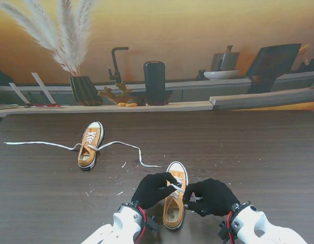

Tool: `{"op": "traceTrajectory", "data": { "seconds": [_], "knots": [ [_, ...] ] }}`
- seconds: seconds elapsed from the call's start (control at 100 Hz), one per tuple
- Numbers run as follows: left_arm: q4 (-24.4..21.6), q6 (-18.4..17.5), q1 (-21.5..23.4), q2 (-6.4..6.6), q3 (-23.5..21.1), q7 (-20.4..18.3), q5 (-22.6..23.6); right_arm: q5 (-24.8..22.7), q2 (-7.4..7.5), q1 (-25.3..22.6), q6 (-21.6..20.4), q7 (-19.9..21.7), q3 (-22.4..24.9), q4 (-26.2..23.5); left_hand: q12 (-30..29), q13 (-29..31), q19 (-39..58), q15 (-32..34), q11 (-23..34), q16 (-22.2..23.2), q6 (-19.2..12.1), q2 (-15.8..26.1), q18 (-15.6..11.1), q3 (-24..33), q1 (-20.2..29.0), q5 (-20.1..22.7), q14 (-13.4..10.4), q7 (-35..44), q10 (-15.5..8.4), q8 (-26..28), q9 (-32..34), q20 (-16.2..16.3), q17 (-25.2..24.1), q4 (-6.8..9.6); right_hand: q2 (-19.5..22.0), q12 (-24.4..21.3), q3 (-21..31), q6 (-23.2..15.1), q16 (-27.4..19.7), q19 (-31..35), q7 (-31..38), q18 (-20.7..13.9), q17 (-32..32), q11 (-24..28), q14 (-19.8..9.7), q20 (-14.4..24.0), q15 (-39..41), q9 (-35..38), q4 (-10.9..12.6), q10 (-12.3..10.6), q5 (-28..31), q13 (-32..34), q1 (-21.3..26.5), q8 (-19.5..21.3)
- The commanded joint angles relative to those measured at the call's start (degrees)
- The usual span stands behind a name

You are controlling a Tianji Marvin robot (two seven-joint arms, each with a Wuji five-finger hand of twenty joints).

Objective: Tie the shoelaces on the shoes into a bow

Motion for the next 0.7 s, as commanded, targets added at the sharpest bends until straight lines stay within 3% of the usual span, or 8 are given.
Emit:
{"op": "traceTrajectory", "data": {
  "seconds": [0.0,0.18,0.25,0.29,0.33,0.35,0.38,0.69],
  "knots": [
    [-0.76,0.21,0.24,0.07,-0.13,-0.69,0.21,-0.67,0.50,0.51,0.75,1.10,-0.68,0.34,-0.39,1.81,14.73,1.30,0.89,-0.73,-0.46,2.38,-2.49,0.77,0.27,-0.22,-0.50,0.91,1.75,1.33,3.49,0.39,0.78,-1.12,0.81,1.21,-2.82,-2.09,2.35,9.15,-0.21,-1.60,1.72,0.80,-12.65,-0.40,1.18,-1.76,0.00,4.42,-0.13,2.11,-2.36,-1.51],
    [-0.83,0.06,0.37,0.13,-0.29,-0.71,0.30,-8.79,0.89,1.84,3.85,0.09,-2.95,0.94,-0.35,1.81,14.73,1.30,0.89,-0.73,-0.37,2.50,-2.39,0.65,0.28,-0.24,-0.47,0.84,1.79,1.36,3.49,0.34,0.78,-1.20,1.73,2.02,-2.97,-3.74,2.51,8.45,-2.12,-1.99,1.69,1.29,-12.49,-0.93,0.45,-2.89,0.13,3.95,-2.36,2.12,-3.30,-3.30],
    [-0.87,-0.11,0.48,0.14,-0.38,-0.79,0.17,-12.01,1.02,2.36,5.90,-0.48,-4.15,1.13,-0.34,1.81,14.73,1.30,0.89,-0.73,-0.38,2.44,-2.37,0.64,0.34,-0.18,-0.47,0.86,1.79,1.39,3.49,0.33,0.78,-1.20,2.92,2.71,-1.51,-2.30,2.72,8.36,-6.19,-2.12,1.65,1.45,-12.44,-1.24,0.08,-3.63,0.75,3.90,-4.52,2.13,-4.61,-4.90],
    [-0.92,-0.16,0.55,0.18,-0.45,-0.81,0.24,-13.93,1.12,2.65,7.39,-0.53,-4.85,1.14,-0.34,1.81,14.73,1.30,0.88,-0.72,-0.38,2.50,-2.36,0.63,0.35,-0.16,-0.47,0.86,1.79,1.40,3.49,0.32,0.78,-1.20,4.88,3.24,-1.22,-0.65,3.00,8.10,-10.50,-2.30,1.61,1.24,-12.36,-1.65,-0.41,-4.33,1.80,3.75,-6.08,2.13,-5.39,-3.65],
    [-0.96,-0.28,0.66,0.20,-0.53,-0.85,0.24,-15.46,1.20,3.02,9.02,-0.53,-5.64,1.23,-0.33,1.81,14.74,1.30,0.88,-0.72,-0.35,2.48,-2.36,0.63,0.39,-0.21,-0.47,0.82,1.79,1.38,3.49,0.32,0.78,-1.19,7.16,3.58,-1.38,1.44,3.17,7.38,-13.90,-2.41,1.56,1.39,-12.15,-2.11,-1.13,-5.31,4.89,3.72,-8.21,2.10,-6.30,-1.96],
    [-0.98,-0.34,0.71,0.21,-0.57,-0.85,0.22,-16.00,1.22,3.24,9.82,-0.56,-6.05,1.33,-0.33,1.81,14.74,1.30,0.88,-0.72,-0.40,2.41,-2.36,0.60,0.39,-0.20,-0.47,0.82,1.79,1.38,3.49,0.32,0.78,-1.20,8.51,3.79,-1.34,2.57,3.45,7.20,-16.97,-2.40,1.52,1.41,-11.95,-2.30,-1.62,-6.03,7.63,3.65,-9.43,2.09,-6.67,2.32],
    [-1.04,-0.39,0.81,0.23,-0.64,-0.85,0.24,-16.56,1.23,3.64,11.05,-0.70,-6.74,1.58,-0.32,1.81,14.74,1.30,0.88,-0.72,-0.34,2.51,-2.35,0.61,0.40,-0.19,-0.47,0.79,1.79,1.37,3.49,0.31,0.78,-1.19,9.46,3.93,-1.51,3.42,3.53,6.81,-18.22,-2.26,1.46,1.50,-11.60,-2.48,-2.08,-6.75,8.92,3.63,-11.08,2.05,-6.62,4.11],
    [-1.69,-0.66,1.75,0.59,-1.50,-1.53,0.52,-16.12,0.48,7.93,19.41,-7.00,-12.10,6.59,-0.29,1.81,14.38,1.29,0.86,-0.72,-0.32,2.59,-2.25,0.41,0.53,-0.23,-0.47,0.64,1.79,1.38,3.49,0.12,0.68,-1.16,13.14,4.81,-3.83,3.83,3.84,2.41,-18.87,0.17,0.76,3.27,-7.96,-4.03,-5.79,-12.41,9.41,3.45,-26.49,1.55,-4.87,7.28]
  ]
}}
